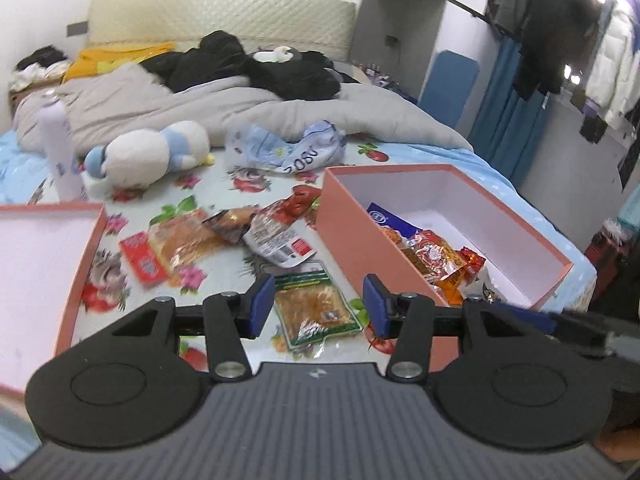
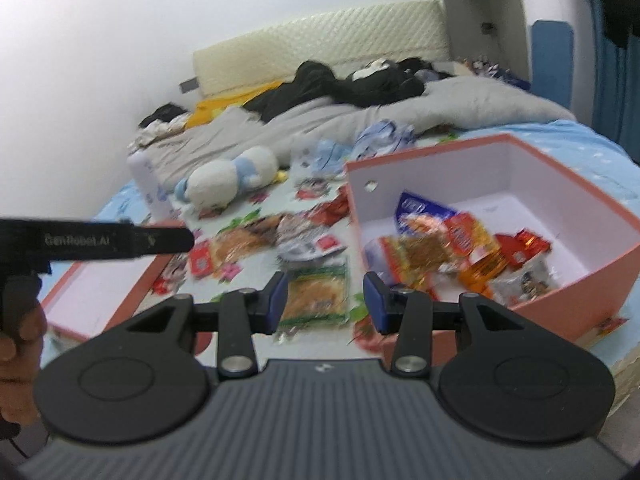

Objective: Organize snacks
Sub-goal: 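Lift both tools away from the box toward the snack pile, then lower the left tool to the red-labeled spicy strip bag while the right tool reaches the green-labeled clear bag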

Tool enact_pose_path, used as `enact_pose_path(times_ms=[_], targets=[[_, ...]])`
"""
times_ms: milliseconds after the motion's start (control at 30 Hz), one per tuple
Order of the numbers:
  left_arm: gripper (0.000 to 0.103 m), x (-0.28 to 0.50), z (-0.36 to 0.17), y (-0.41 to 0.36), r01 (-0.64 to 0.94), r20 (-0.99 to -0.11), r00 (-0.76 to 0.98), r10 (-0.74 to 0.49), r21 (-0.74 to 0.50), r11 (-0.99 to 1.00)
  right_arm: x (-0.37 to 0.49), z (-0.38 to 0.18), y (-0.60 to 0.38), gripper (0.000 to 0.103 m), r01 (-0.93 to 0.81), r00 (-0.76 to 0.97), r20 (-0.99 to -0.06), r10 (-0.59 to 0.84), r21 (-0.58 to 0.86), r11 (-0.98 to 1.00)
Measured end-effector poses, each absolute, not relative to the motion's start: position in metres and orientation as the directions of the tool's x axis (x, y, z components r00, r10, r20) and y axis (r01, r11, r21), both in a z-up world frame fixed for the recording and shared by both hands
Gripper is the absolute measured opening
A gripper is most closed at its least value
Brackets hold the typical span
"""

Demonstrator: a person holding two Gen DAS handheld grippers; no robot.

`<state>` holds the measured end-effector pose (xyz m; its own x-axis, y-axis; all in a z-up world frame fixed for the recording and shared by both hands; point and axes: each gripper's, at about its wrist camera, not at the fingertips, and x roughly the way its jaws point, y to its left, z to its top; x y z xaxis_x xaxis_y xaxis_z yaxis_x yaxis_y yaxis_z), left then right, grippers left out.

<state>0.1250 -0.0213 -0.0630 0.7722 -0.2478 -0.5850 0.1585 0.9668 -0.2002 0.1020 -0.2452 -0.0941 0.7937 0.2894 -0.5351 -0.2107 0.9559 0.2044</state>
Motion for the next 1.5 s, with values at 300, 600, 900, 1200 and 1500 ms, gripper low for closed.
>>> enact_pose_path(times_ms=[300,600,900,1200,1500], targets=[[0.055,0.097,-0.076,0.005,0.080,-0.604,0.773,-0.194,-0.211,0.974,0.091,-0.097,-0.227,0.045,-0.270,0.774,-0.549,0.317,0.167,0.948],[0.055,0.127,-0.114,0.022,0.047,-0.652,0.741,-0.161,-0.188,0.981,0.110,-0.114,-0.202,0.045,-0.291,0.766,-0.580,0.279,0.074,0.954],[0.055,0.165,-0.143,0.035,0.021,-0.690,0.709,-0.149,-0.191,0.981,0.135,-0.133,-0.183,0.045,-0.297,0.751,-0.605,0.265,0.048,0.954],[0.062,0.214,-0.163,0.055,0.011,-0.732,0.669,-0.134,-0.170,0.985,0.167,-0.147,-0.167,0.067,-0.287,0.746,-0.621,0.240,0.026,0.958],[0.082,0.308,-0.205,0.084,-0.014,-0.761,0.641,-0.099,-0.140,0.990,0.207,-0.181,-0.135,0.081,-0.251,0.750,-0.633,0.189,-0.009,0.968]])
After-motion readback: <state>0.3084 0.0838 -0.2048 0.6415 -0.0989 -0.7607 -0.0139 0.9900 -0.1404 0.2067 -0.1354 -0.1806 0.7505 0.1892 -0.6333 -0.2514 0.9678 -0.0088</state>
